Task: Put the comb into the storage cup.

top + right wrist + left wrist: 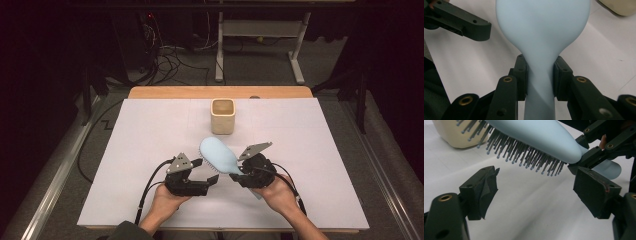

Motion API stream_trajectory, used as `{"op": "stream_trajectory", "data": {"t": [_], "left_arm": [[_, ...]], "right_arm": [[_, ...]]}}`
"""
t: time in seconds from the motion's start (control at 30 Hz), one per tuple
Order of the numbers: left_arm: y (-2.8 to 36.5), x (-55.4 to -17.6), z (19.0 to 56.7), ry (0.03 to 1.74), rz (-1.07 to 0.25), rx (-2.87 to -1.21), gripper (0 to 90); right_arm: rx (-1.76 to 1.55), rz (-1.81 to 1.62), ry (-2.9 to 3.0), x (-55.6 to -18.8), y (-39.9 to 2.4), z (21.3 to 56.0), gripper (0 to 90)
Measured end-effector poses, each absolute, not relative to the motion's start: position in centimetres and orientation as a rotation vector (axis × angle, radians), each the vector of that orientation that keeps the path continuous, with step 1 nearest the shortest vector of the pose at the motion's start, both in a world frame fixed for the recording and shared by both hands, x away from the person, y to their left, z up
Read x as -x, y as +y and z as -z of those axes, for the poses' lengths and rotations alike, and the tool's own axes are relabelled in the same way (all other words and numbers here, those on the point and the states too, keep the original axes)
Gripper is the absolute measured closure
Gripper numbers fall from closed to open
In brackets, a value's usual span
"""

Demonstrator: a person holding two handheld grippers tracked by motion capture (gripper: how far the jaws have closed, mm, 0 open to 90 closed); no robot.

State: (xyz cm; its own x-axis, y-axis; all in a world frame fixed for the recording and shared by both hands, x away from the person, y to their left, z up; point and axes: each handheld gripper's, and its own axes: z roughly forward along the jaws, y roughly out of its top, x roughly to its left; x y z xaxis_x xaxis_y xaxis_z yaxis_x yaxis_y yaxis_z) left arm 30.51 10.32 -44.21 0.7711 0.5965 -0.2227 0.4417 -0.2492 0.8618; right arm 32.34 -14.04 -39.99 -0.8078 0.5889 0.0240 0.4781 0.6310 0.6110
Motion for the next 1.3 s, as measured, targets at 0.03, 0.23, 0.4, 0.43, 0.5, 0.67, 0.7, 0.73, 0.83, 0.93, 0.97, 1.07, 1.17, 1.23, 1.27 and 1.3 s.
{"op": "stream_trajectory", "data": {"t": [0.03,0.23,0.4,0.43,0.5,0.67,0.7,0.73,0.83,0.93,0.97,1.07,1.17,1.23,1.27,1.3], "left_arm": [[10.3,-30.5,44.2,0.791,-0.169,-1.882,20.3],[10.1,-30.8,43.9,0.791,-0.141,-1.857,19.9],[9.8,-30.9,43.8,0.791,-0.131,-1.856,19.9],[9.8,-30.9,43.8,0.792,-0.126,-1.854,19.9],[9.8,-30.9,43.8,0.797,-0.117,-1.846,19.9],[9.6,-31.1,43.7,0.813,-0.109,-1.841,19.9],[9.5,-31.1,43.7,0.816,-0.108,-1.838,19.9],[9.5,-31.1,43.7,0.818,-0.105,-1.837,19.9],[9.5,-31.2,43.7,0.826,-0.102,-1.831,20.1],[9.4,-31.2,43.7,0.835,-0.097,-1.821,20.2],[9.3,-31.3,43.7,0.837,-0.096,-1.82,20.2],[9.1,-31.4,43.6,0.847,-0.093,-1.812,20.1],[9.0,-31.5,43.5,0.851,-0.093,-1.815,20.0],[8.9,-31.6,43.4,0.858,-0.088,-1.811,20.1],[8.9,-31.6,43.4,0.86,-0.088,-1.809,20.1],[8.8,-31.6,43.3,0.86,-0.087,-1.812,20.2]], "right_arm": [[-0.879,-0.928,2.674,-32.3,-14.0,40.0,70.4],[-0.857,-0.94,2.677,-32.0,-13.6,39.8,70.5],[-0.838,-0.94,2.676,-31.9,-13.2,39.8,70.5],[-0.838,-0.937,2.677,-31.9,-13.1,39.8,70.5],[-0.836,-0.938,2.677,-31.8,-13.0,39.8,70.5],[-0.826,-0.93,2.678,-31.7,-12.7,39.9,70.5],[-0.817,-0.923,2.678,-31.7,-12.6,39.9,70.5],[-0.814,-0.923,2.68,-31.8,-12.6,39.9,70.5],[-0.816,-0.921,2.68,-31.8,-12.5,40.0,70.5],[-0.817,-0.918,2.678,-31.8,-12.4,40.0,70.5],[-0.817,-0.915,2.677,-31.7,-12.4,40.0,70.5],[-0.809,-0.914,2.675,-31.8,-12.2,40.1,70.5],[-0.811,-0.912,2.673,-31.8,-12.1,40.1,70.6],[-0.816,-0.914,2.67,-31.8,-12.1,40.1,70.5],[-0.81,-0.915,2.666,-31.8,-12.1,40.1,70.6],[-0.813,-0.914,2.66,-31.8,-12.1,40.1,70.5]]}}
